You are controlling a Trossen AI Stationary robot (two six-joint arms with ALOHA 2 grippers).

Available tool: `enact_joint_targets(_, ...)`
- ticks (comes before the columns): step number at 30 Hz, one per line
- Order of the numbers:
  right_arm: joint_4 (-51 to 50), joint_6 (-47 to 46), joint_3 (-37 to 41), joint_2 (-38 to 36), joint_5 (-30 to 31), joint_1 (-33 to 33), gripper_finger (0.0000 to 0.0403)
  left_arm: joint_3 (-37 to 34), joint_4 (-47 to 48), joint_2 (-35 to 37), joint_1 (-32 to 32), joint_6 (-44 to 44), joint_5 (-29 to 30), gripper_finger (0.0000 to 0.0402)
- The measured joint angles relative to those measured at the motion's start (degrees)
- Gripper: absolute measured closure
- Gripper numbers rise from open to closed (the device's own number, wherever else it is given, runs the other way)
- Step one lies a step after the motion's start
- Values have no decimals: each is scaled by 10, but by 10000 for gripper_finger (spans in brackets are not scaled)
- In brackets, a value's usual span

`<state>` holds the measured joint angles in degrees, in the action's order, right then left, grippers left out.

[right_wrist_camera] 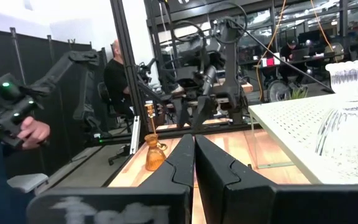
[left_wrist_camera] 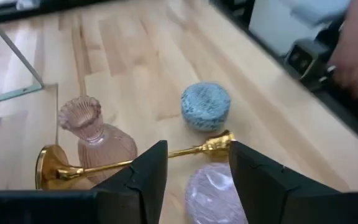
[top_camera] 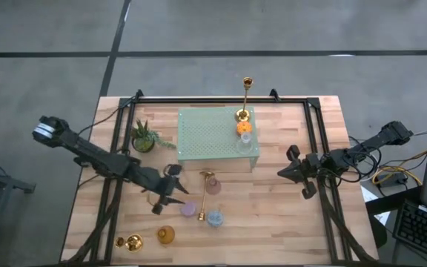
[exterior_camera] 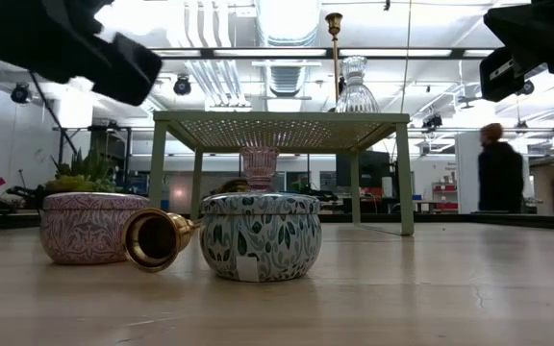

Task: Pick & Place candle stick holders
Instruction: Put the top gold candle holder on the shelf

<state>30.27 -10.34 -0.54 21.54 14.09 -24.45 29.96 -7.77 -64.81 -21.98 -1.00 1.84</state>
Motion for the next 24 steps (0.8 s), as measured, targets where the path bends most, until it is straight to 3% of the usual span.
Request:
enact_joint_targets(12,0,0,0,0,0,0,394,216,208,-223,-1,-116,54,228)
enact_joint_targets(24,0,0,0,0,0,0,394,275,229,-330,-7,-264,131,230)
